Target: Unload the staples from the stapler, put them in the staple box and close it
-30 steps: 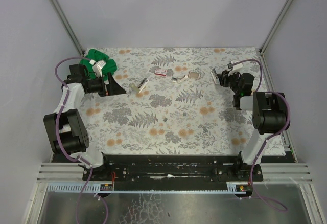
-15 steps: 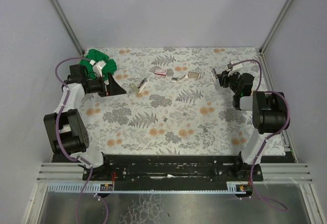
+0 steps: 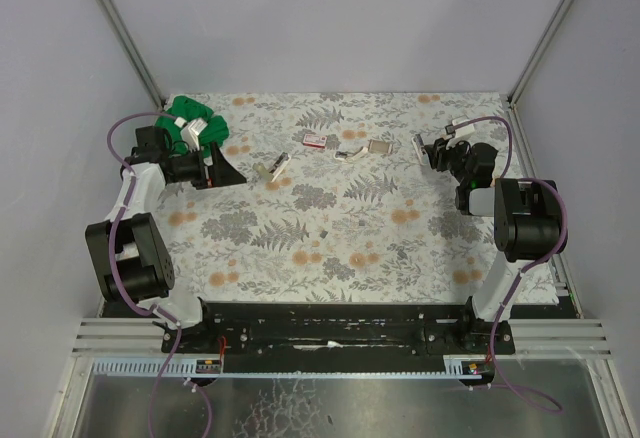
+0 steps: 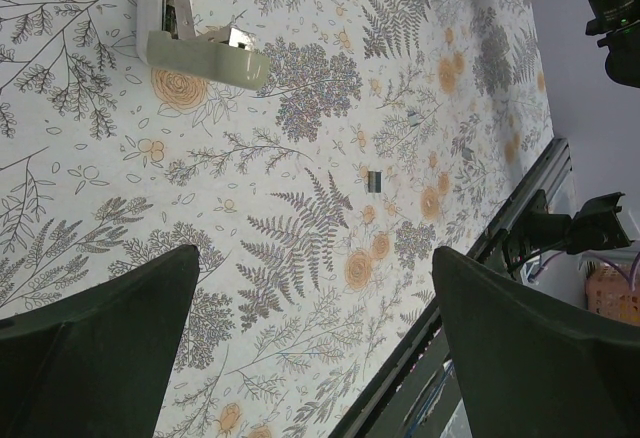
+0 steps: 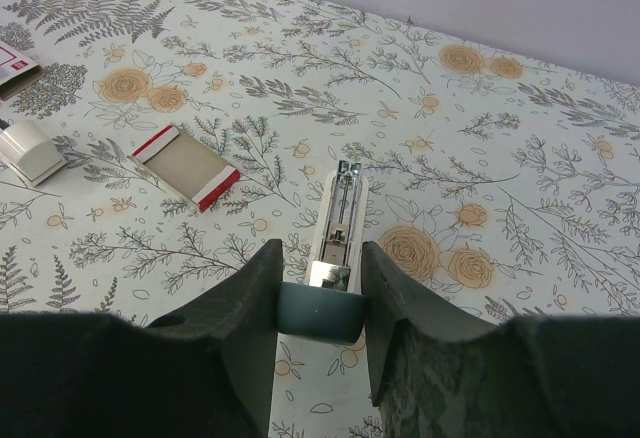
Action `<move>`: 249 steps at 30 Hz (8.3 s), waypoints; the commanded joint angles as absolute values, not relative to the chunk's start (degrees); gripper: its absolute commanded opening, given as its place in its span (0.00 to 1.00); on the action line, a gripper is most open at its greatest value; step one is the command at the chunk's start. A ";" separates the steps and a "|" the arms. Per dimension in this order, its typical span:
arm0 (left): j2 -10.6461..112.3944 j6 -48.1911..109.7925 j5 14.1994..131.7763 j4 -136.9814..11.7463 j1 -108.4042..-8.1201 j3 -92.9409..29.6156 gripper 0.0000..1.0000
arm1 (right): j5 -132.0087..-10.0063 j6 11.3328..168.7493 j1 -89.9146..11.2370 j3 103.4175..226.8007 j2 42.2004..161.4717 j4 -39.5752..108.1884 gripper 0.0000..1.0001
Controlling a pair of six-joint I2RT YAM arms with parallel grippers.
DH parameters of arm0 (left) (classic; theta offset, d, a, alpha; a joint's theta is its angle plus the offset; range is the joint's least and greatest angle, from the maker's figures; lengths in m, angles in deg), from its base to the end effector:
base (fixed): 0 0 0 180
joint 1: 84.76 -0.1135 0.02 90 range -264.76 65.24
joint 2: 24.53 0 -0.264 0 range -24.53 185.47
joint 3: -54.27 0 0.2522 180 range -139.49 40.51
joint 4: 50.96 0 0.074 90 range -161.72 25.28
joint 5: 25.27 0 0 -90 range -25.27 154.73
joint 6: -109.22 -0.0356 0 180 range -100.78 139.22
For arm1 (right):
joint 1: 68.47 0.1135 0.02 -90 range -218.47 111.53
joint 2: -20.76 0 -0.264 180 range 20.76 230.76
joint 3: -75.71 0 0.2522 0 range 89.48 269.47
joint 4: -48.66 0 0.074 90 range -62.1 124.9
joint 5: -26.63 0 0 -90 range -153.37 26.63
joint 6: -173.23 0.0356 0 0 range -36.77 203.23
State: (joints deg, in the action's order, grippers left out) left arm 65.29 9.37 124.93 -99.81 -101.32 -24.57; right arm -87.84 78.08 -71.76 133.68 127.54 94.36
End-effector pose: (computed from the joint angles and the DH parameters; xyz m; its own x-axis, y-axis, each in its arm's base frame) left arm 0.3087 0.0596 0.2502 -0.7692 -0.1400 -0.6235 0.4141 0.6340 -0.6532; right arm 0.3688 -0.0064 0.1707 -0.0216 -0.0806 -0.9965 -0.3641 0.9289 -0.0672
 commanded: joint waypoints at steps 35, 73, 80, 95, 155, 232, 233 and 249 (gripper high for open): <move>65.28 9.85 127.66 -96.98 -103.06 -24.14 1.00 | -89.28 77.19 -71.86 136.77 127.54 96.26 0.37; 63.45 12.16 125.39 -94.04 -103.80 -23.29 1.00 | -87.22 82.34 -71.67 151.80 128.76 66.39 0.76; 60.35 14.08 121.05 -90.90 -103.79 -22.39 1.00 | -85.84 88.72 -71.37 168.97 135.18 44.86 0.82; 57.09 14.09 117.17 -89.28 -103.79 -21.37 1.00 | -76.10 93.97 -69.10 192.98 150.29 21.81 0.66; 80.37 31.22 93.82 -90.70 -61.13 -63.97 1.00 | -80.92 93.78 -68.99 171.49 126.69 38.01 0.00; 81.77 14.55 85.84 -92.75 -51.25 -64.37 0.00 | -88.24 97.09 -55.62 153.99 98.52 38.69 0.65; 81.30 12.85 84.89 -93.09 -50.62 -63.77 0.00 | -89.15 97.70 -55.63 154.96 99.26 37.81 0.67; 79.38 7.05 80.57 -95.22 -45.62 -62.11 0.00 | -91.12 99.34 -53.78 154.88 101.92 38.55 0.67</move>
